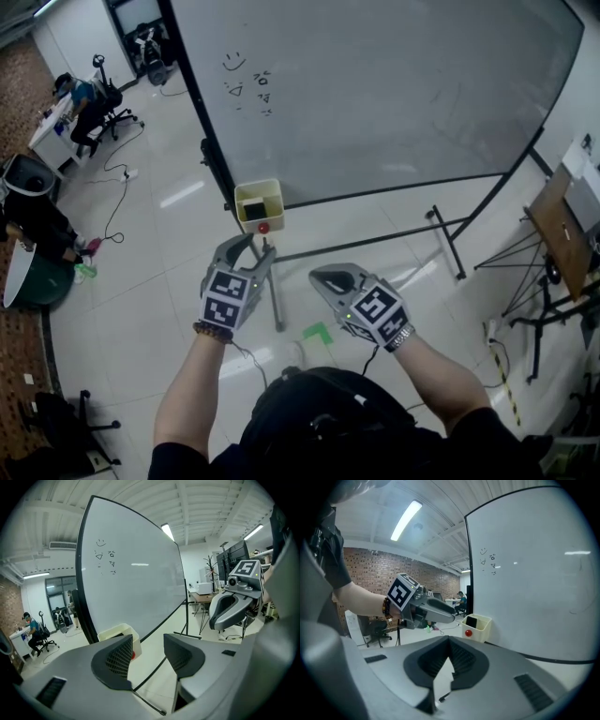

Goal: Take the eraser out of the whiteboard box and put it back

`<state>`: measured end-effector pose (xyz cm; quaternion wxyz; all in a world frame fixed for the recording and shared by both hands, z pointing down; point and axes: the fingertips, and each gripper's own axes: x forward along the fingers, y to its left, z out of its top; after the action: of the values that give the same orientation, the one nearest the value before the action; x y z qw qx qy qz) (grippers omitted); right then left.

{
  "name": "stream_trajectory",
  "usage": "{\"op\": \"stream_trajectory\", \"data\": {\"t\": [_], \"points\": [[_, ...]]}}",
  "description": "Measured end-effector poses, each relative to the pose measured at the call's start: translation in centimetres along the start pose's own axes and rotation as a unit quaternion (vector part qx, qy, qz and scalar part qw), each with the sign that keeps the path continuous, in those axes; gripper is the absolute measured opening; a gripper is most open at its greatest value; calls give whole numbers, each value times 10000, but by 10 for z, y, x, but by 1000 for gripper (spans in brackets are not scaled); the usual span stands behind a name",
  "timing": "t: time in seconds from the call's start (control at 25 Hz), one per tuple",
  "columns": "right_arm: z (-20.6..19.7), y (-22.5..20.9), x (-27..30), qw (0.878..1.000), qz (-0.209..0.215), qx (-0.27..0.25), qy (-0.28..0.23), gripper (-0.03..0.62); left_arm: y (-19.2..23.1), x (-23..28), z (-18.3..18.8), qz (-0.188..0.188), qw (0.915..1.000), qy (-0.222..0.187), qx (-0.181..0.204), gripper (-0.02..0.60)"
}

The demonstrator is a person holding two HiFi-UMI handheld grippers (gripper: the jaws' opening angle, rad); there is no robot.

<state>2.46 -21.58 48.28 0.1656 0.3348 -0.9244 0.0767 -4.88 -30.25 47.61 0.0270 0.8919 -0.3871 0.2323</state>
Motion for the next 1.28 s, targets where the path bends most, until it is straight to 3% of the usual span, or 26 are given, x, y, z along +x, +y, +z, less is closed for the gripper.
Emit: {"op": "stream_trajectory", "data": {"t": [0.28, 0.76, 1.08, 1.12, 1.28], "points": [[-7, 19, -34, 10000, -78, 13, -34, 23, -41, -31, 1, 149, 9999, -23, -56, 178], [-16, 66, -82, 9999, 25, 64, -153, 23, -100, -88, 0, 345, 9979, -152, -522, 176], [-17, 86, -89, 9997, 38, 89, -203, 23, -117, -117, -5, 400, 9928, -360, -1069, 175], [-17, 88, -89, 9997, 32, 94, -215, 23, -117, -120, -7, 422, 9921, -365, -1125, 139], [-11, 93, -85, 9995, -41, 171, -277, 23, -116, -129, -14, 432, 9890, -371, -1362, 134]]}}
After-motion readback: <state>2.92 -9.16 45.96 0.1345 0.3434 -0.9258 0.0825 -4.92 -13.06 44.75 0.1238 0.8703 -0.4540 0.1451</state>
